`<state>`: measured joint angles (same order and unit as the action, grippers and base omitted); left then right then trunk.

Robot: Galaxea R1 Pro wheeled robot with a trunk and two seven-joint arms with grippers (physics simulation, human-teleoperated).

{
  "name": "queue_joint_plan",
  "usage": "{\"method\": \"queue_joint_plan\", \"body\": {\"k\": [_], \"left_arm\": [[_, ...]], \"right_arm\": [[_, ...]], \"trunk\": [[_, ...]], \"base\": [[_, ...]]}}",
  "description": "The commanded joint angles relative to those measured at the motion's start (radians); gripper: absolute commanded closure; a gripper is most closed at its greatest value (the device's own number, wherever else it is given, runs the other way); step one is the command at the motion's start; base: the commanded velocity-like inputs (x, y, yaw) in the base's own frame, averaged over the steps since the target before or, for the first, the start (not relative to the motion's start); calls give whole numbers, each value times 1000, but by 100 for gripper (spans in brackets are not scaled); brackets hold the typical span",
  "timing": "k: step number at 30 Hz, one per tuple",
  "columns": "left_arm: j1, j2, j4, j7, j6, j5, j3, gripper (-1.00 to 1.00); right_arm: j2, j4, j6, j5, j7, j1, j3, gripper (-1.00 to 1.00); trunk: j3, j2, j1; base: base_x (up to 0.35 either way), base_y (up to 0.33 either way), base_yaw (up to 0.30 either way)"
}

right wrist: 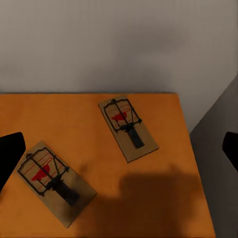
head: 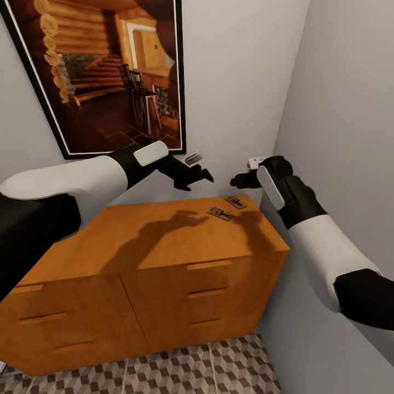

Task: Take the four mousetraps from the cabinet in the bathroom and place them on the bathroom floor. Make sure all four end up on the same floor surface, and ensure that at least two of them are either under or directly next to the same bathroom sink.

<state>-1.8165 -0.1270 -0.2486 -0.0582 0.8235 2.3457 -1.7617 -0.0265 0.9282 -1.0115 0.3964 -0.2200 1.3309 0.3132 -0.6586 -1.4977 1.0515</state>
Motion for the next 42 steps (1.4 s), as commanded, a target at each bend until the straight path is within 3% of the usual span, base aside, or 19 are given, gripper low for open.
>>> {"method": "queue_joint_plan", "body": {"k": [1, 5, 6, 11, 13, 14, 23, 26, 27, 30, 35, 37, 42], "left_arm": [[-1, 0, 0, -10, 1, 10, -3, -100], [-1, 0, -1, -43, 1, 10, -3, -100], [0, -1, -4, -148, 2, 10, -2, -100], [0, -1, -25, -228, 3, 10, -1, -100], [0, 1, -45, -259, 2, 10, -1, -100], [0, 4, -61, -289, 3, 10, -1, -100], [0, 4, -69, -306, 4, 10, -1, -100], [0, 4, -70, -307, 4, 10, -1, -100], [0, 4, -70, -308, 5, 10, -1, -100], [0, 3, -71, -308, 5, 10, -1, -100], [0, 4, -80, -309, 5, 10, -1, -100], [0, 5, -86, -309, 5, 10, -1, -100], [0, 5, -91, -308, 5, 10, -1, -100]], "right_arm": [[-1, -1, -2, 10, -9, 2, 18, -100], [-1, -5, -3, 13, -6, 3, 95, -100], [-1, -16, -2, 15, 57, 9, 201, -100], [-7, -52, -2, 10, 212, 32, 235, -100], [-19, -86, -2, 5, 303, 50, 246, -100], [-33, -148, 0, -19, 384, 75, 271, -100], [-43, -249, 1, -77, 484, 124, 385, -100], [-54, -278, 1, -85, 560, 149, 426, -100], [-68, -297, 1, -91, 620, 168, 451, -100], [-93, -322, 3, -105, 709, 200, 480, -100], [-127, -362, 8, -146, 832, 248, 505, -100], [-138, -384, 11, -182, 881, 269, 511, -100], [-160, -406, 14, -247, 945, 288, 514, -100]], "trunk": [[-1, -1, 0], [-1, -1, 0], [-1, -1, 0], [-1, -1, 0], [-1, -1, 0], [-1, -1, 0], [-1, -1, 0], [-1, -1, 0], [-1, -1, 0], [-1, -1, 0], [-1, -1, 0], [-1, -1, 0], [-1, -1, 0]], "base": [[2, -1, 0], [1, 0, 0], [0, 0, 0], [0, 0, 0], [0, 0, 0], [0, 0, 0], [0, 0, 0], [0, 0, 0], [0, 0, 0], [0, 0, 0], [0, 0, 0], [0, 0, 0], [0, 0, 0]]}}
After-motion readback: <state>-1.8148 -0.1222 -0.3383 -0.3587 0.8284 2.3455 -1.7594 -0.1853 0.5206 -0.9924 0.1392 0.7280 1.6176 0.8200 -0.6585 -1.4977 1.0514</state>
